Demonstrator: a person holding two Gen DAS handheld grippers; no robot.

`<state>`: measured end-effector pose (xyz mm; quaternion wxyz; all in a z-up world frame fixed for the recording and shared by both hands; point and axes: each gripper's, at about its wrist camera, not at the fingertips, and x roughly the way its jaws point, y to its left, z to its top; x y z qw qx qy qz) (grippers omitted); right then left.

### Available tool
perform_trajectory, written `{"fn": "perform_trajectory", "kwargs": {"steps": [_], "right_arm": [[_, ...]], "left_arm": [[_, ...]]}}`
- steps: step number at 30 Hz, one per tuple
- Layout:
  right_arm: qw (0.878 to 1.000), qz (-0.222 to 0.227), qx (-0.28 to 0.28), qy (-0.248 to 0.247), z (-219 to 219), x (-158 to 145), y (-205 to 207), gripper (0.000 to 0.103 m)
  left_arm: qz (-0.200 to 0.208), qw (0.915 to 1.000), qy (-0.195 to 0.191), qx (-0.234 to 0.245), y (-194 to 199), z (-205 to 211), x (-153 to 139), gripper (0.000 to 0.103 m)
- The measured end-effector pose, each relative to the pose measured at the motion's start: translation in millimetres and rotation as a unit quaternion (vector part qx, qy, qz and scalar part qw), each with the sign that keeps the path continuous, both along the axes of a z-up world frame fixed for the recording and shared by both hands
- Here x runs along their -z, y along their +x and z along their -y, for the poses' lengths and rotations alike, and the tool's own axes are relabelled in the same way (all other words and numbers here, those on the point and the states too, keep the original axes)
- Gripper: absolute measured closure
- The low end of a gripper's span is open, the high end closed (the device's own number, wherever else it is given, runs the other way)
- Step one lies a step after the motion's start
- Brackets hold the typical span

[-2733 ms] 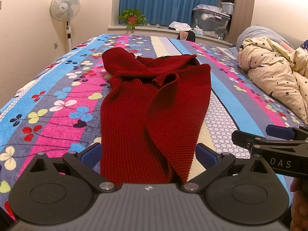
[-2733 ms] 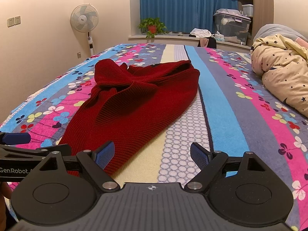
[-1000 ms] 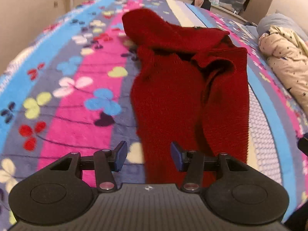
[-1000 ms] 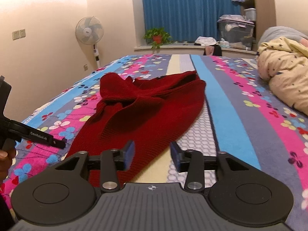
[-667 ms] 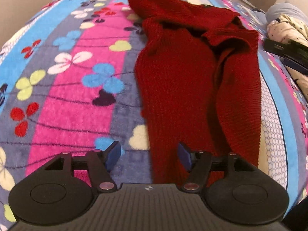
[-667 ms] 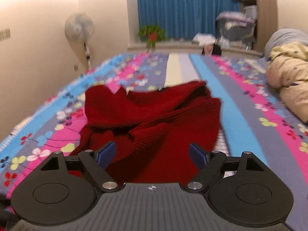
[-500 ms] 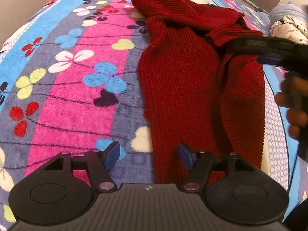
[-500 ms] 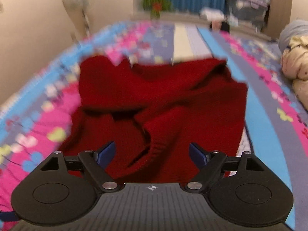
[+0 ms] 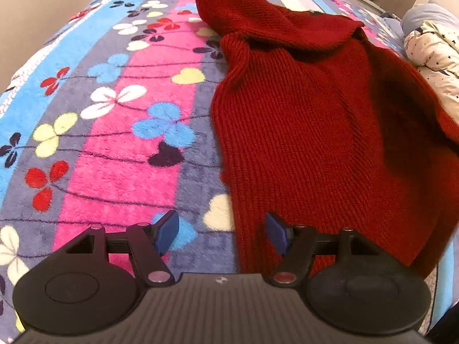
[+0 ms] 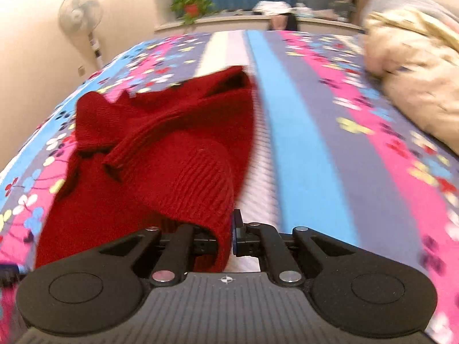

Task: Fold small clothes

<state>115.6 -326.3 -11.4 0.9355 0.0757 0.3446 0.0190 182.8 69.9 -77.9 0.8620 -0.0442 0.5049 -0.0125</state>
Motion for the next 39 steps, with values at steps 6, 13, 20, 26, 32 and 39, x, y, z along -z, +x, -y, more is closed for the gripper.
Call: {"fn": "perform_trajectory", "kwargs": {"steps": [6,13,20,26,32,39], "right_arm": [[0.992,-0.043,0.078,0.092,95.4,31.8,-91.4,0.103],[0.99,-0.031,0.104,0.088,129.7,47.6,-112.9,0.091],[0.999,0.037,-0.001,0.022,107.3,31.6,-64.9,0.046],[0.995,0.019,-0.086,-0.051,39.9,51.9,-2.9,0.039],[0.979,-0.005,-0.131,-0.158,-25.5,81.8,27.4,0.036],[0.994,-0.021,-0.026,-0.108,25.7,76.4,35.9,0.087]], "left_arm": [[0.006,0.9996,0.022,0.016,-13.1,7.5,-1.6,0.031],[-0.005,0.9999,-0.009,0.006,-14.2,8.2,0.1,0.031],[-0.043,0.9978,-0.044,0.023,-17.8,10.8,12.7,0.031],[-0.058,0.9961,-0.052,0.041,-24.4,19.9,21.0,0.031],[-0.034,0.9971,-0.026,0.064,-27.2,34.6,20.9,0.028],[-0.009,0.9961,-0.01,0.087,-23.4,42.7,19.2,0.055]]}}
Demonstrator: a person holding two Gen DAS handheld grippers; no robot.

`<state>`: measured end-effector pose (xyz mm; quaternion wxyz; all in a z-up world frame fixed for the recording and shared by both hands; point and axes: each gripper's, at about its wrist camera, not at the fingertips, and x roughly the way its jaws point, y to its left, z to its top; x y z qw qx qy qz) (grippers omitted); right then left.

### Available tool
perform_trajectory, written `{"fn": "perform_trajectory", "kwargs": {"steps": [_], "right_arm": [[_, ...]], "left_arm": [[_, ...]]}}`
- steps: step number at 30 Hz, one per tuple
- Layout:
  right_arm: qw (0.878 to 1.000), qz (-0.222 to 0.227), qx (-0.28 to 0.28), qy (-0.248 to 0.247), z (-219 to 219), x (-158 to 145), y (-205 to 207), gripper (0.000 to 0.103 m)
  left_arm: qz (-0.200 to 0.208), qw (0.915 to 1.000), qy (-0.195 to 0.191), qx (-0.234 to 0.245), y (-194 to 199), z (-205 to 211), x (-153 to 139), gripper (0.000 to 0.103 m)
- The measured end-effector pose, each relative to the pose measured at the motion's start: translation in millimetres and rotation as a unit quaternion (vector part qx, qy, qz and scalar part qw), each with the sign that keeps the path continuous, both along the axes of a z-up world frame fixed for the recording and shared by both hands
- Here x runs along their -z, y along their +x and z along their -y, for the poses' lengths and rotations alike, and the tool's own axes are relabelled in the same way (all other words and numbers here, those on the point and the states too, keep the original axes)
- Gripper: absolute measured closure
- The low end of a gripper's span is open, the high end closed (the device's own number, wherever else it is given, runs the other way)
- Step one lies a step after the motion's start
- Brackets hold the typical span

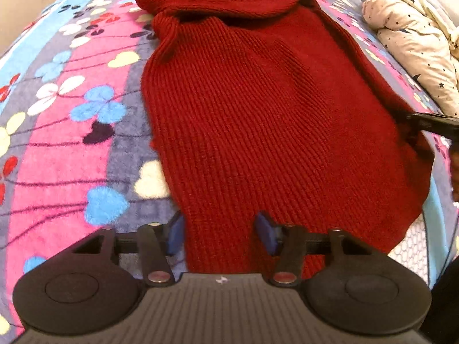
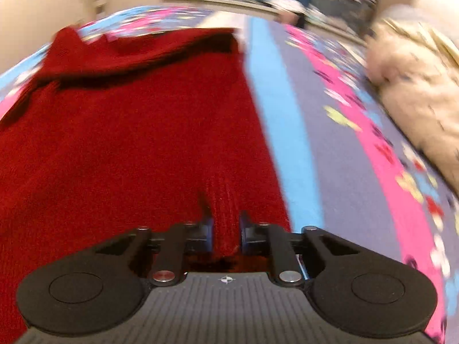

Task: Fold small clothes

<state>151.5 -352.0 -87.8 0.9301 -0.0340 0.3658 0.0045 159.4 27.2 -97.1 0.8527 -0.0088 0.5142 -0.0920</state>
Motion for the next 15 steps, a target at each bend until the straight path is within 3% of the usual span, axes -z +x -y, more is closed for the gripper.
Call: {"fn": "perform_trajectory", "kwargs": {"steps": [1,3,6,9,15], "right_arm": [[1.0,-0.001,0.016,0.008,11.3,-1.6,-0.8,0.087],[0.998,0.005,0.047,0.047,35.6,-6.9,-11.1,0.088],[0.989,0.031,0.072,0.128,70.7,-22.5,-35.7,0.089],[0.98,0.057,0.081,0.171,96.8,-39.0,-60.1,0.091],[0.948,0.088,0.097,0.29,147.9,-52.8,-114.1,0.093]], "left_arm": [[0.003,1.0,-0.002,-0.003,0.6,-2.3,-1.5,0.063],[0.012,0.9998,-0.01,-0.01,-1.3,-9.7,-8.0,0.091],[0.024,0.9984,-0.042,-0.029,-6.1,-22.9,-19.9,0.095],[0.052,0.9964,-0.061,-0.028,-16.1,-28.6,-34.3,0.095],[0.117,0.9855,-0.117,-0.037,-46.9,-70.3,-72.5,0.096]]}}
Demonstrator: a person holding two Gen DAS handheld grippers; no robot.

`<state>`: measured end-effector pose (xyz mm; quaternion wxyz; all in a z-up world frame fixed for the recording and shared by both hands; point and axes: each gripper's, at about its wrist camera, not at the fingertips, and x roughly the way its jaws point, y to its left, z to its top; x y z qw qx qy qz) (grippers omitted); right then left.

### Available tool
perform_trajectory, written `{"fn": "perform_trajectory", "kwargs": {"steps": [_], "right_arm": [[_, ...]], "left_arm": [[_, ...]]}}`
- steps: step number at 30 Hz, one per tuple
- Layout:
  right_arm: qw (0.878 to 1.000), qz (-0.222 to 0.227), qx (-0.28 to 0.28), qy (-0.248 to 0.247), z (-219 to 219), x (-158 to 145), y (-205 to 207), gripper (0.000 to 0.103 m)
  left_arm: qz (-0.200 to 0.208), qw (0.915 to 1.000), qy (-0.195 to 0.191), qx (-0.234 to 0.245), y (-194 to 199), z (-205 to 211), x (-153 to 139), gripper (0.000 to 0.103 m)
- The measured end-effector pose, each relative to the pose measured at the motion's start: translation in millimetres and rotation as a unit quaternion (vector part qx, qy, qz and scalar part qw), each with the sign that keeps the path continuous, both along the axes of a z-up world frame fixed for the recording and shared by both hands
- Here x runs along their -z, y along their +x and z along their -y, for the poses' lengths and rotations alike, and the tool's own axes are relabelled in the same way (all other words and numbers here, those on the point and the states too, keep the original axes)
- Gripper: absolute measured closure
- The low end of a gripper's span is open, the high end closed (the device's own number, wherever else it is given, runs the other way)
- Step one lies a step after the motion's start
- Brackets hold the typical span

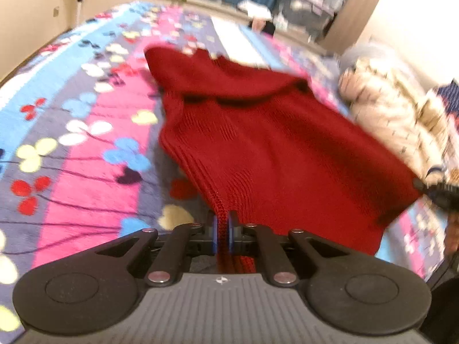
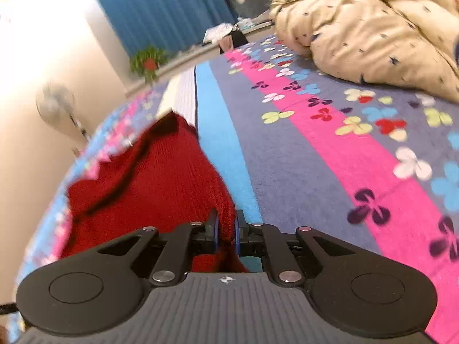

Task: Fold small clothes

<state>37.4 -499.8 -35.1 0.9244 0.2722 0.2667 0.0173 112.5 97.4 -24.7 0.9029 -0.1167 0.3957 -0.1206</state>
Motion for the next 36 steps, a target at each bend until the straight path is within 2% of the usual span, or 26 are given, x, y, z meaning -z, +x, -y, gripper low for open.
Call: {"fn": "perform_trajectory", "kwargs": {"steps": [3,5,7,9,11,13,14,15,17,18,20,23,25,26,27,28,30,32,33,35,36], "right_arm": [[0.998,0.024,-0.004,0.065,20.1,-2.6,-31.6,0.093],[0.995,0.011,-0.012,0.099,29.5,3.8,-46.3,0.093],[0.994,-0.056,-0.026,0.089,29.6,16.6,-46.8,0.093],[0.985,-0.152,-0.043,0.07,22.4,40.2,-41.2,0.093],[0.979,-0.188,-0.063,0.035,9.4,47.4,-32.1,0.09],[0.978,-0.195,-0.057,-0.04,-5.3,43.2,-25.2,0.083],[0.978,-0.192,-0.046,-0.063,-8.4,40.8,-22.7,0.072],[0.98,-0.185,-0.036,-0.068,-9.2,38.2,-21.4,0.058],[0.983,-0.168,-0.032,-0.058,-9.8,35.0,-16.9,0.048],[0.984,-0.166,-0.038,-0.057,-11.6,34.4,-12.0,0.048],[0.98,-0.178,-0.052,-0.075,-20.4,43.0,-0.2,0.048],[0.967,-0.213,-0.073,-0.121,-36.3,65.3,7.7,0.049],[0.965,-0.201,-0.091,-0.142,-44.1,63.7,6.7,0.083],[0.966,-0.194,-0.102,-0.137,-45.0,60.1,5.2,0.092],[0.968,-0.187,-0.099,-0.138,-43.7,55.6,2.2,0.093],[0.97,-0.179,-0.096,-0.136,-39.9,49.7,-1.7,0.093],[0.983,-0.15,-0.061,-0.088,-20.3,33.4,-15.4,0.094],[0.988,-0.139,-0.043,-0.048,-6.5,27.0,-24.0,0.094],[0.987,-0.146,-0.042,-0.053,-7.2,28.7,-23.8,0.093],[0.976,-0.181,-0.063,-0.106,-24.9,39.3,-16.1,0.092],[0.967,-0.203,-0.067,-0.138,-33.5,46.2,-11.6,0.09]], "left_arm": [[-0.009,0.9997,-0.012,-0.019,-13.3,-29.4,-4.1,0.096],[-0.034,0.9991,-0.005,-0.026,-15.8,-40.5,0.7,0.096],[-0.056,0.9981,0.015,-0.02,-15.1,-44.4,7.5,0.096],[-0.088,0.9954,0.036,-0.006,-9.3,-39.6,16.7,0.095],[-0.115,0.9918,0.056,-0.005,-2.8,-35.7,26.1,0.094],[-0.116,0.9906,0.071,-0.012,3.9,-32.2,26.9,0.087],[-0.115,0.9911,0.065,-0.013,6.1,-31.7,27.1,0.074],[-0.115,0.9916,0.058,-0.014,6.8,-31.5,26.6,0.06],[-0.118,0.9911,0.059,-0.018,10.7,-30.8,29.7,0.055],[-0.125,0.99,0.062,-0.021,13.7,-28.2,33.7,0.055],[-0.144,0.9865,0.071,-0.031,19.6,-29.0,45.1,0.055],[-0.163,0.9826,0.08,-0.038,22.4,-29.2,54.4,0.057],[-0.164,0.9831,0.079,-0.025,20.9,-27.2,56.0,0.081],[-0.153,0.9847,0.081,-0.014,18.1,-24.7,53.6,0.093],[-0.134,0.9877,0.08,-0.005,13.3,-22.3,47.4,0.094],[-0.114,0.9915,0.063,0.009,6.7,-21.0,39.0,0.094],[-0.079,0.9956,0.033,0.038,-7.1,-19.3,23.7,0.094],[-0.095,0.9928,0.071,0.019,-9.7,-21.4,29.5,0.094],[-0.115,0.9874,0.109,-0.004,-5.7,-22.8,38.1,0.093],[-0.132,0.9827,0.129,-0.012,0.8,-22.8,45.3,0.09],[-0.125,0.9829,0.134,-0.014,1.8,-21.1,43.8,0.088]]}}
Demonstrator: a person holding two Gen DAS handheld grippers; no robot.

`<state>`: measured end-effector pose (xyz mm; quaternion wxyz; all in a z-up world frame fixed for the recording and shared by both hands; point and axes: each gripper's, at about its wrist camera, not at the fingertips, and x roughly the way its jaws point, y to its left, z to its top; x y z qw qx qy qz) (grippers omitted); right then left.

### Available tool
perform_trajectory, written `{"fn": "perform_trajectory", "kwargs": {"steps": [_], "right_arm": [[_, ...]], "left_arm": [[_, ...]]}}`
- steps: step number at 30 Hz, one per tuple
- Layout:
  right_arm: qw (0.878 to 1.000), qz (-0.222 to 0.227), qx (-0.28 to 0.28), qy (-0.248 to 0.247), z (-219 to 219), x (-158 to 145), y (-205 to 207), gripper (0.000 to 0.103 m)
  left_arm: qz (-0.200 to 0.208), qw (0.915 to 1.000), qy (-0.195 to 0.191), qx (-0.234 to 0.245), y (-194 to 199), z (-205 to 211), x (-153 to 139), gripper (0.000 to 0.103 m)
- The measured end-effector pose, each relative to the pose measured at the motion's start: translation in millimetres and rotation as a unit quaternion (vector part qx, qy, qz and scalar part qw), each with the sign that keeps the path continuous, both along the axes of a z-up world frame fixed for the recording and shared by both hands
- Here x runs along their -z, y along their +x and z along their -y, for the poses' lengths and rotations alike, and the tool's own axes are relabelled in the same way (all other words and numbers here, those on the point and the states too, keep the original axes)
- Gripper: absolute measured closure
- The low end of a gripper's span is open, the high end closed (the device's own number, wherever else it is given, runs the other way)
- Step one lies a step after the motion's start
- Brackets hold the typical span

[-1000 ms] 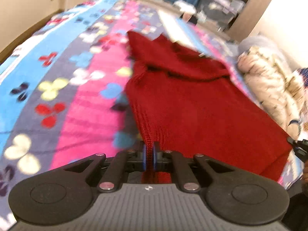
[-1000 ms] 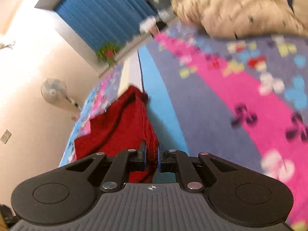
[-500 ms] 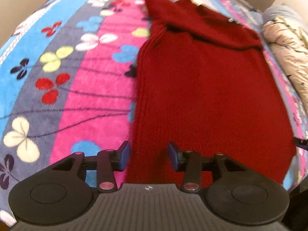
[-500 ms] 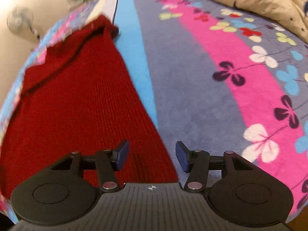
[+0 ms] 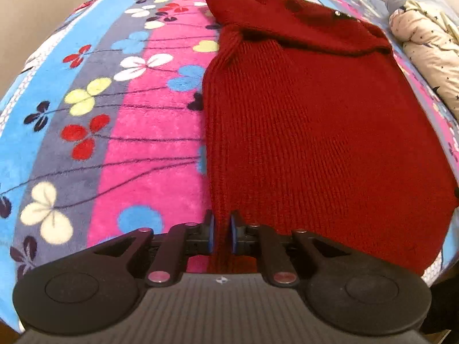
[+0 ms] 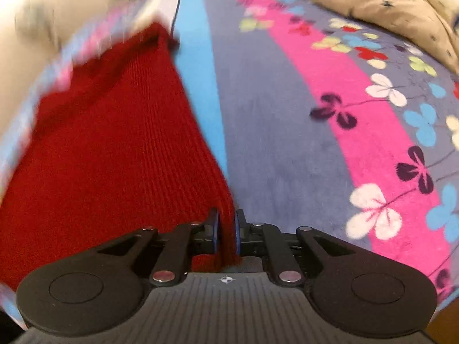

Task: Fold small clothes

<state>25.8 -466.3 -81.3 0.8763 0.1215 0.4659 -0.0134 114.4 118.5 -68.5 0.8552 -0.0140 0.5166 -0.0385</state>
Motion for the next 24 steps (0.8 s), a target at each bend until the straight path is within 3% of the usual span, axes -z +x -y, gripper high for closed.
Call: {"fn": "perform_trajectory", "kwargs": {"steps": [1,2,3,4,6,9,11,12,14,18,21,24], "right_arm": [[0.999,-0.01,0.003,-0.032,-5.1,3.8,2.4,0.086],[0.999,-0.003,0.007,-0.042,-7.5,2.1,1.2,0.08],[0.999,0.018,0.012,-0.042,-7.6,-3.0,-2.7,0.079],[0.998,0.048,0.019,-0.04,-7.0,-11.0,-5.7,0.079],[0.995,0.095,0.021,-0.027,-7.4,-22.1,-12.0,0.067],[0.996,0.089,-0.007,0.0,-15.9,-20.3,-9.0,0.052],[0.999,0.024,-0.034,-0.005,-25.7,-2.0,3.3,0.051],[0.999,-0.016,-0.042,-0.025,-33.1,9.5,8.1,0.051],[0.997,-0.016,-0.05,-0.061,-44.6,7.4,11.4,0.051],[0.99,0.056,-0.056,-0.115,-67.3,-20.3,8.3,0.051],[0.985,0.113,-0.064,-0.113,-83.8,-34.8,11.1,0.051],[0.983,0.134,-0.068,-0.104,-96.2,-41.0,22.2,0.051]], "left_arm": [[0.02,0.9998,0.009,-0.001,-1.3,2.6,-5.4,0.088],[0.049,0.9986,0.02,0.002,-4.4,6.0,-12.9,0.079],[0.078,0.9966,0.024,0.009,-9.2,10.1,-20.4,0.063],[0.102,0.9943,0.023,0.017,-12.3,13.4,-26.1,0.055],[0.115,0.9927,0.007,0.037,-13.3,20.5,-29.2,0.049],[0.061,0.996,-0.01,0.065,-4.9,32.2,-12.9,0.047],[-0.008,0.9961,0.022,0.085,0.6,42.9,9.7,0.043],[-0.02,0.9942,0.047,0.094,0.2,48.4,17.5,0.042],[0.012,0.9908,0.074,0.113,-4.2,58.5,12.7,0.035],[0.081,0.9866,0.07,0.123,-16.3,61.6,-3.0,0.021],[0.134,0.9805,0.081,0.118,-19.7,69.5,-12.7,0.018],[0.216,0.9653,0.089,0.116,-31.2,80.9,-24.1,0.017]]}}
